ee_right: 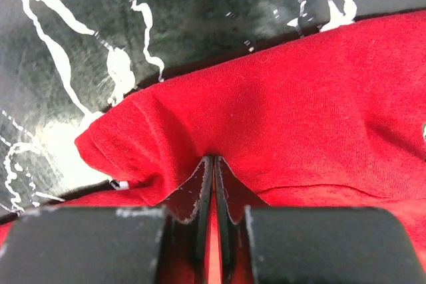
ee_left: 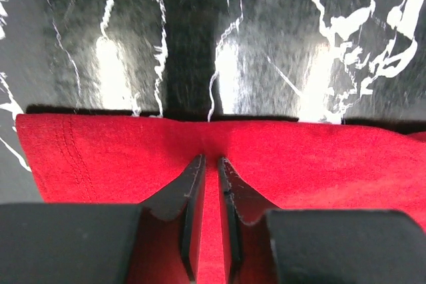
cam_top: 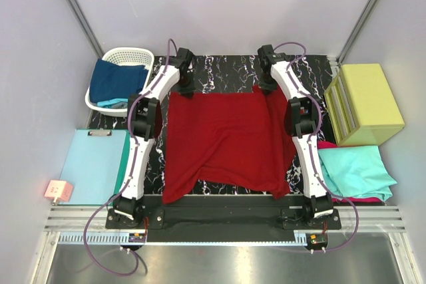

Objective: Fold and stack the t-shirts
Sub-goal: Flatten out the tshirt

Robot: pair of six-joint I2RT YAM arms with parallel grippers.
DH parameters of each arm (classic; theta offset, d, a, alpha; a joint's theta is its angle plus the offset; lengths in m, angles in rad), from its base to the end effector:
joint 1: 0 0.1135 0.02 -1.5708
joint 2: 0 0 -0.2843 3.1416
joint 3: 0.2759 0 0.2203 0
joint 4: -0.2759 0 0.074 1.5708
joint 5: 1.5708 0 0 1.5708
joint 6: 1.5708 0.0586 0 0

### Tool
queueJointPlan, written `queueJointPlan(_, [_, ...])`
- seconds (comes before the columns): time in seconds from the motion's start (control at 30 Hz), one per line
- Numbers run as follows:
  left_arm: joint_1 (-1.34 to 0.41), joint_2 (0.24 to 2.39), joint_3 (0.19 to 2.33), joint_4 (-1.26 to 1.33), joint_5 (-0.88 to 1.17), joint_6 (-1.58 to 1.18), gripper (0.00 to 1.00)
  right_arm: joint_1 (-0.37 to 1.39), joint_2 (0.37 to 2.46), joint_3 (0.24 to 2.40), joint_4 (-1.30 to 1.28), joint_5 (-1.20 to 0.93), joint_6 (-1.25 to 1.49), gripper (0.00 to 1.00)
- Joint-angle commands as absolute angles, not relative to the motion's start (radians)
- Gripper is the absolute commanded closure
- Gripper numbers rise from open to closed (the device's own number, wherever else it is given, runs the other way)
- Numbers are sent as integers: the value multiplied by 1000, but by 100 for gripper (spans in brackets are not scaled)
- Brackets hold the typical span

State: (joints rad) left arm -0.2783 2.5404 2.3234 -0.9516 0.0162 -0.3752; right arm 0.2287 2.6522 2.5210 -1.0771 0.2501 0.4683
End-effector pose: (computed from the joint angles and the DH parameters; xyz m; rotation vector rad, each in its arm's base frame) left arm 0.5058 -0.1455 0.1653 -0.1290 2.7558 -0.2017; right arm 0.5247 0.1072 0.1566 0.3864 2.6866 -0.1508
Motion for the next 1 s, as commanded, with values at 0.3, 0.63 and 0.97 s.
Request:
queueJointPlan(0.3, [-140, 2591, 2477, -950, 60, -399, 82, 127, 2726, 2640, -1068, 183, 500, 83])
queueJointPlan(0.63, [-126, 2637, 2517, -893, 141, -426, 82, 84, 2769, 2726, -1008, 84, 512, 73])
queueJointPlan(0.97, [-172, 2396, 2442, -879, 85, -410, 74, 147, 2593, 2729, -1000, 57, 486, 62])
